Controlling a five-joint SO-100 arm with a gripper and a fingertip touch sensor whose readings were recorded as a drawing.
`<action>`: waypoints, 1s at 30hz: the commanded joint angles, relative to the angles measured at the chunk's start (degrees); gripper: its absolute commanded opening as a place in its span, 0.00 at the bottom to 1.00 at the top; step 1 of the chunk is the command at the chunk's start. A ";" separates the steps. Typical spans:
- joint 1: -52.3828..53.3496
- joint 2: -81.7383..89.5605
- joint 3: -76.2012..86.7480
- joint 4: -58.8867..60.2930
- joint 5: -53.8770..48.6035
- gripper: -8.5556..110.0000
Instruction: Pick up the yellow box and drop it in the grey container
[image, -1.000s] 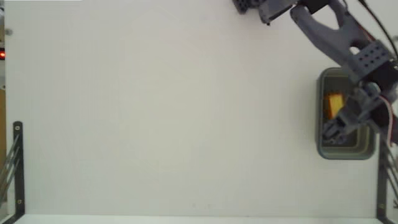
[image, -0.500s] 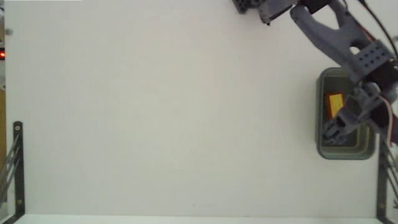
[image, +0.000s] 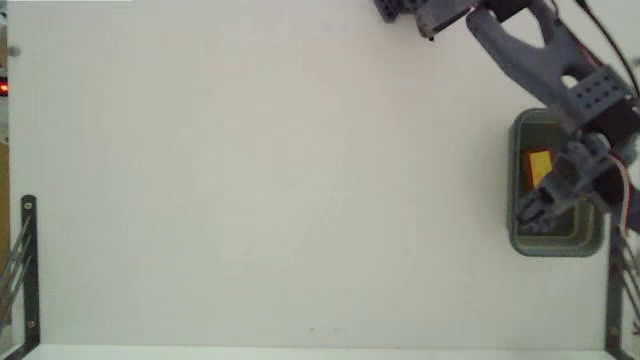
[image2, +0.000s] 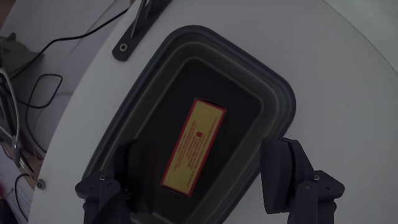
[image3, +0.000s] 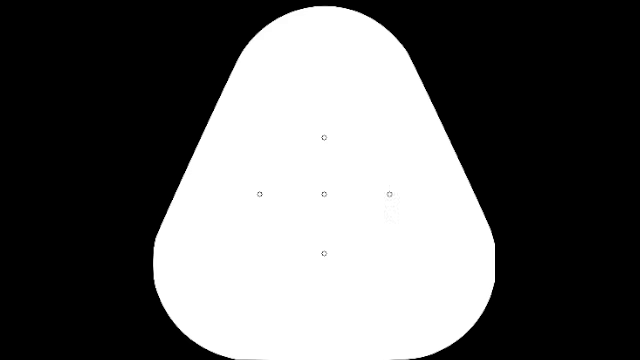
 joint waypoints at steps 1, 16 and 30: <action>0.65 5.49 0.86 -0.47 0.26 1.00; 6.95 13.73 9.04 -0.42 0.26 1.00; 15.32 24.71 19.94 -0.36 0.26 1.00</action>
